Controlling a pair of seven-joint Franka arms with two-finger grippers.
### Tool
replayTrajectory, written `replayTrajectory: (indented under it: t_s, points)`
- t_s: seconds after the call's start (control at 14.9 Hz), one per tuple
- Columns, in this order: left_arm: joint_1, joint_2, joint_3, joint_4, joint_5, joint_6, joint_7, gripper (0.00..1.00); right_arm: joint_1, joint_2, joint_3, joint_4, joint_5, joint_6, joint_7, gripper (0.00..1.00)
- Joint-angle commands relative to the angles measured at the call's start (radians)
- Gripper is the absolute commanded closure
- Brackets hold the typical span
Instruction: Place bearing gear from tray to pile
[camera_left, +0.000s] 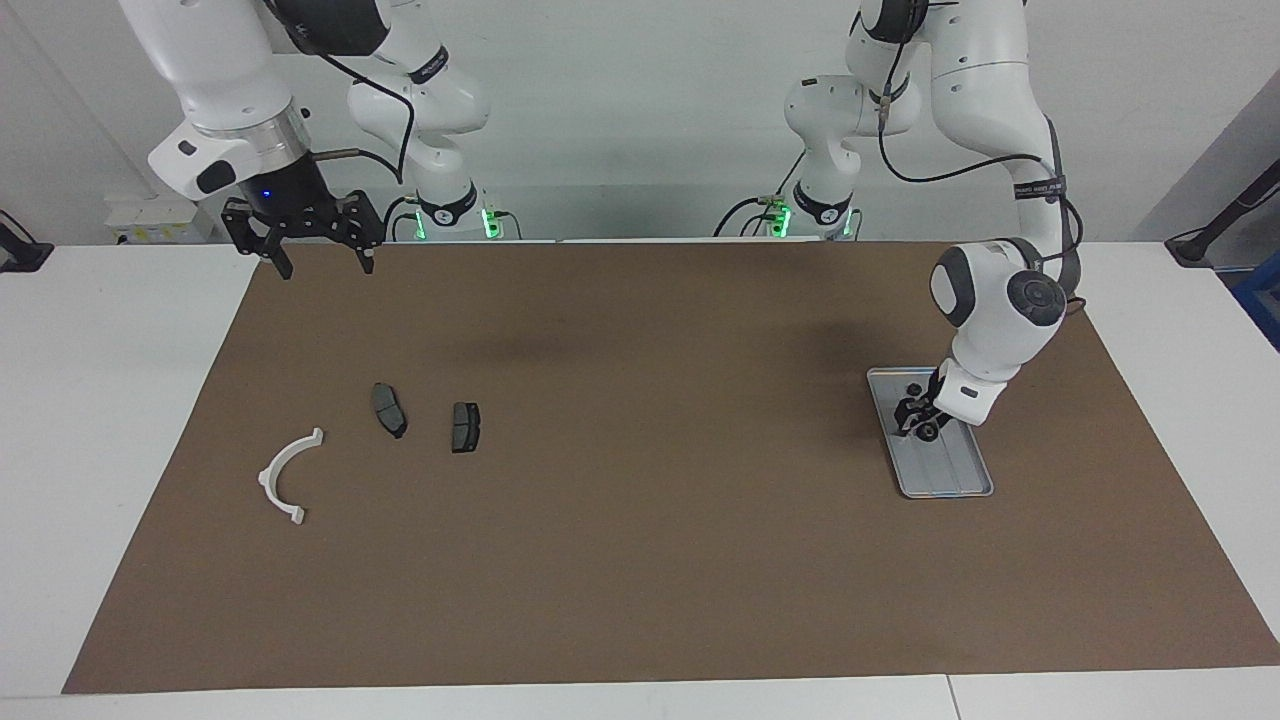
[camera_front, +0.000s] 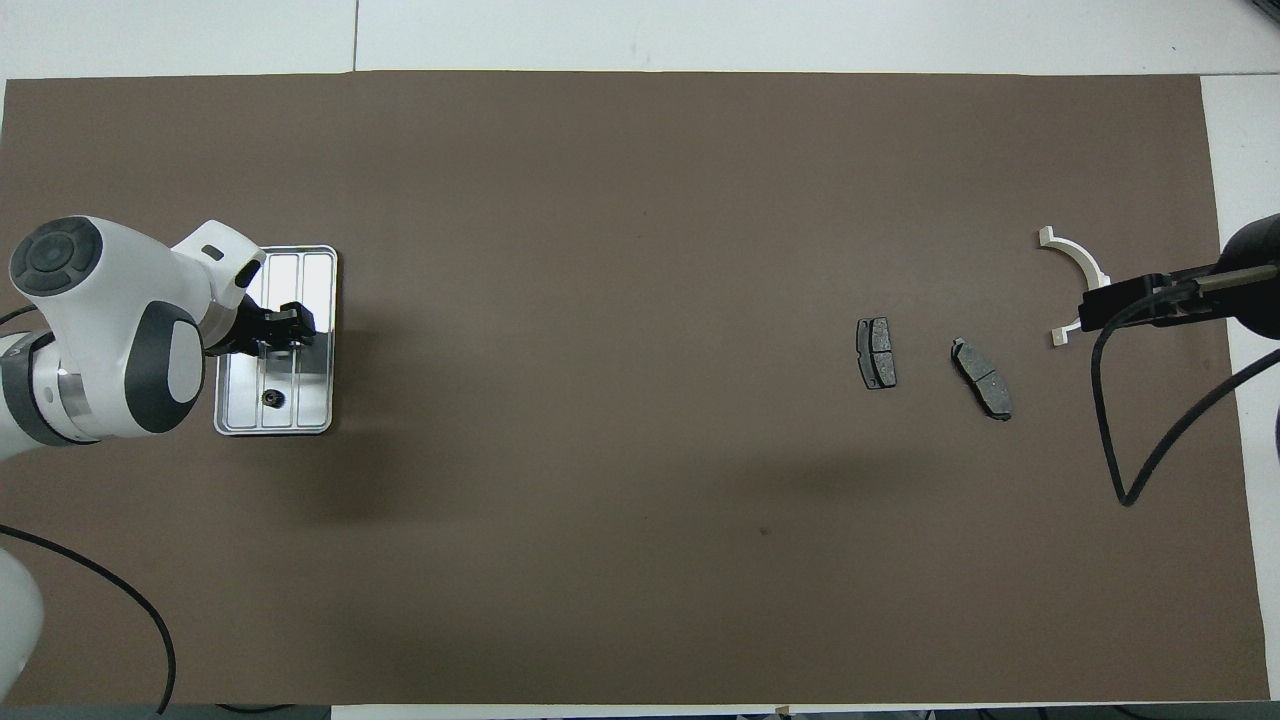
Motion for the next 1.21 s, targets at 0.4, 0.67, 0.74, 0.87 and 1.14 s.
replayTrajectory:
  t_s: [0.4,0.67,0.74,0.87,1.14]
  points:
    - [0.01,-0.013,-0.001,-0.016,0.004,0.018,0.015,0.84,-0.003,-0.017,-0.001,-0.005,0.027,-0.018,-0.025,0.0]
    - [-0.01,0.003,-0.001,0.112,-0.057,-0.11,-0.036,0.9,0.012,-0.018,0.002,-0.005,0.027,-0.017,-0.026,0.0]
    - [-0.013,0.003,-0.007,0.151,-0.066,-0.142,-0.086,0.9,0.012,-0.018,0.002,-0.005,0.027,-0.017,-0.026,0.0]
    - [-0.095,0.001,-0.005,0.211,-0.067,-0.199,-0.256,0.9,0.014,-0.018,0.003,-0.007,0.029,-0.017,-0.02,0.0]
    - [-0.338,0.016,-0.002,0.249,-0.056,-0.19,-0.624,0.9,0.006,-0.018,0.002,-0.007,0.044,-0.018,-0.023,0.0]
